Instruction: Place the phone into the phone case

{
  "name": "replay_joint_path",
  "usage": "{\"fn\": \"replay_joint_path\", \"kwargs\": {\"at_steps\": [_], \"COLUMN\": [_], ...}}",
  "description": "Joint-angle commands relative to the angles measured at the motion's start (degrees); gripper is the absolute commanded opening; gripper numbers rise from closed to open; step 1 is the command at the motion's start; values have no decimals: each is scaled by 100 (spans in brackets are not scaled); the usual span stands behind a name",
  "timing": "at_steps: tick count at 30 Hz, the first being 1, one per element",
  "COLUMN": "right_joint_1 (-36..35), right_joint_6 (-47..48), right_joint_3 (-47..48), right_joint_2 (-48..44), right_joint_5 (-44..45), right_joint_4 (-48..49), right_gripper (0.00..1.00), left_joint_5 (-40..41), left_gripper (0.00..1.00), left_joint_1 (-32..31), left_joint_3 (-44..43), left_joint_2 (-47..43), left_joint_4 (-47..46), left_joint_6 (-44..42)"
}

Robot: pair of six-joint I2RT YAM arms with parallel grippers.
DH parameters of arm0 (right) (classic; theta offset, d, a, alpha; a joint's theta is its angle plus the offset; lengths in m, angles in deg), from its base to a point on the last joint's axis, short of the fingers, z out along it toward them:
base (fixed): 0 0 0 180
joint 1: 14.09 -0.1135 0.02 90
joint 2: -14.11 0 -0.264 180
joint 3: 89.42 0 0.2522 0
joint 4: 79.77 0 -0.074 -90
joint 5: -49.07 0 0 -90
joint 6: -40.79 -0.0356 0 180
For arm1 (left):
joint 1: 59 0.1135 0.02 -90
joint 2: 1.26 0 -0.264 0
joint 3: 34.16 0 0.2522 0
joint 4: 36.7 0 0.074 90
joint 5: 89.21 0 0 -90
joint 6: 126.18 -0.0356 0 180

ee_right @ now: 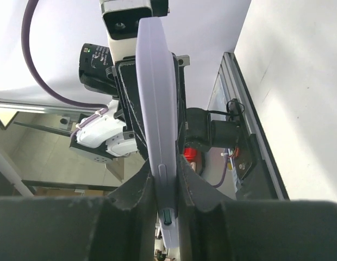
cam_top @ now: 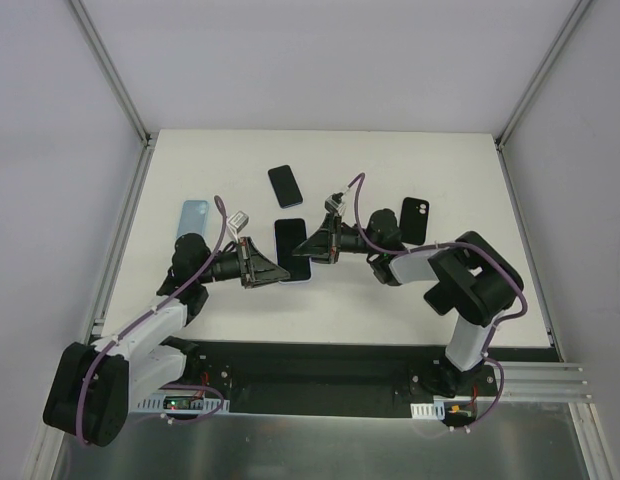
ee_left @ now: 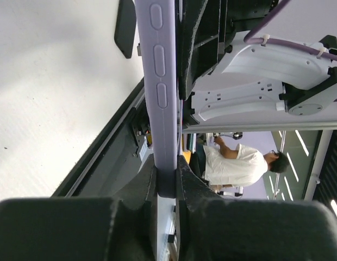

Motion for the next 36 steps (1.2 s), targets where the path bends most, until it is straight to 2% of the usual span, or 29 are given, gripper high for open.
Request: {"fn": "replay_joint_path", "kwargs": {"at_steps": [1,5,7,9,11,13,15,19,20,23,24,26,30,33,36], "right_joint_1": [-19,-10,-1,-10,16,43,87,148,148,201,227,306,315,333,350], "right_joint_6": [-50,2,2,20,46,90,344,1266,1459,1979,2276,2611,3797,4361,4888], "right_joint_3": [109,100,126,135,126,100,39,-102,-111,-76,-58,-6,512,872,1277], "right_joint_2": [35,106,132,123,115,123,106,-61,-87,-131,-140,-140,-123,-123,-62], "right_joint_5": [-15,2,-15,2,20,37,20,108,117,204,265,485,907,1320,1680], "right_joint_4": [1507,1507,1499,1507,1490,1376,1183,-344,-582,-1408,-1985,-2472,-4682,-5616,-6435], "right_gripper": [16,17,17,17,16,15,15,14,14,14,14,14,14,13,15], "left_joint_5": [111,128,128,155,190,347,567,1348,1472,1814,1877,2052,2622,3228,3354], "left_gripper": [0,0,5,16,33,55,62,73,83,99,99,99,99,99,99], "left_joint_1": [-72,-107,-107,-107,-107,-107,-107,-89,-72,-54,-54,-54,-45,-45,-45], "left_joint_3": [-65,-179,-241,-294,-381,-600,-768,-1206,-1269,-1541,-1611,-1840,-2121,-2324,-2517], "left_joint_2": [164,331,375,384,349,271,157,-203,-239,-319,-327,-284,-275,-292,-196], "left_joint_4": [118,514,638,830,1024,1769,2402,3666,3775,4406,4548,5003,5741,6243,6543], "left_joint_6": [-388,-687,-758,-880,-1003,-1424,-1976,-2620,-2804,-3243,-3376,-3822,-4422,-4748,-4994]}}
